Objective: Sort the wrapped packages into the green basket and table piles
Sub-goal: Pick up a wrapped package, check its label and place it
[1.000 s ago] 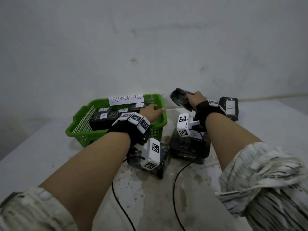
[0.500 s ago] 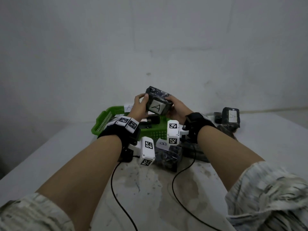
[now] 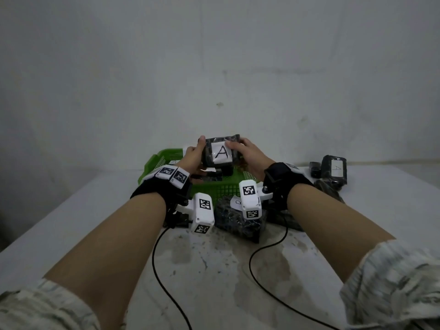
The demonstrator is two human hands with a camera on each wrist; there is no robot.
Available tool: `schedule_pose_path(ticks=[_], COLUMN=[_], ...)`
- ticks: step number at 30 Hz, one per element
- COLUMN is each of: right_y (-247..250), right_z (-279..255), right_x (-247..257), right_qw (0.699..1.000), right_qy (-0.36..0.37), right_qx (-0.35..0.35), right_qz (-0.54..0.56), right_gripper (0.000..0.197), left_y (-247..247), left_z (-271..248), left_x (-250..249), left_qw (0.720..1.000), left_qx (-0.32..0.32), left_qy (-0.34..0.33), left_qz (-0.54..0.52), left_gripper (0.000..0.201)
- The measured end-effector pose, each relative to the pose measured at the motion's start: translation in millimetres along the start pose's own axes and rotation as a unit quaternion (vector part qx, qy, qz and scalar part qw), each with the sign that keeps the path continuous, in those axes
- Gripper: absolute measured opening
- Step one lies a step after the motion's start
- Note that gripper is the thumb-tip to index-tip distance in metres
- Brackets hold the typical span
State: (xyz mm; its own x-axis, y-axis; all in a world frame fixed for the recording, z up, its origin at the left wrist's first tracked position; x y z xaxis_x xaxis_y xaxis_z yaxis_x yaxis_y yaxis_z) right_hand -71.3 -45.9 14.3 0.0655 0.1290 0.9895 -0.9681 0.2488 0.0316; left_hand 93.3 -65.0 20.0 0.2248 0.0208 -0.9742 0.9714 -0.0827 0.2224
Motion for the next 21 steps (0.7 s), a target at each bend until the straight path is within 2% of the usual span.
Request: schedule_pose_path(ticks=[2, 3, 6, 8, 13, 18, 21], right_y=[1.0, 0.9, -1.2, -4.6, -6.7, -4.3, -5.2], right_z=[0.9, 1.5, 2.3, 0.1, -10.0, -6.5, -7.2], right_x=[-4.4, -6.9, -11.2, -10.4, -10.2, -13.1, -13.3], right_qw=[1.0, 0.999, 0.997, 0.998, 0.999, 1.0, 1.0], right_qy=[0.01, 0.015, 0.026, 0.023, 0.011, 0.016, 0.005], right_qx=[-0.023, -0.033, -0.05, -0.034, 0.031, -0.009, -0.004], right_qz=[-0.018, -0.026, -0.044, -0.039, -0.041, -0.015, -0.016], right_gripper=[0.038, 0.037, 0.039, 0.038, 0.03, 0.038, 0.041], left_y=[-0.9, -1.1, -7.7, -13.2, -17.4, -18.0, -18.1], left_z=[7.2, 8.1, -2.5, -0.1, 6.6, 6.7, 9.2], left_x=[6.4, 8.0, 5.8, 8.0, 9.6, 14.0, 18.4], left_qw=[1.0, 1.0, 0.997, 0.992, 0.985, 0.987, 0.985], left_qx=[-0.001, -0.002, -0.002, -0.002, 0.003, 0.024, 0.018], left_qy=[-0.005, -0.005, -0.012, -0.01, -0.012, -0.008, -0.021], left_qz=[0.021, 0.016, -0.072, -0.127, -0.17, -0.157, -0.168], left_gripper=[0.108, 0.109, 0.073, 0.063, 0.058, 0.061, 0.056])
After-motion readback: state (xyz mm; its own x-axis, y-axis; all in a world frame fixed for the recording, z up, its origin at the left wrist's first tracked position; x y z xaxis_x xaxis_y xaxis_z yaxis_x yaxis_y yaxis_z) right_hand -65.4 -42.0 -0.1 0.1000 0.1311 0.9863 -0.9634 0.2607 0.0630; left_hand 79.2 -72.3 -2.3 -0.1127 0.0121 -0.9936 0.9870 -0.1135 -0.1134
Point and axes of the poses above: each hand's wrist, its own z-axis towards the middle knuckle, its own y-axis out of the back of the hand, x = y × z, the point moved 2 cm from there along z, towards the middle knuckle, and after that the axes turned 8 degrees about -x, right-handed, at the moved point
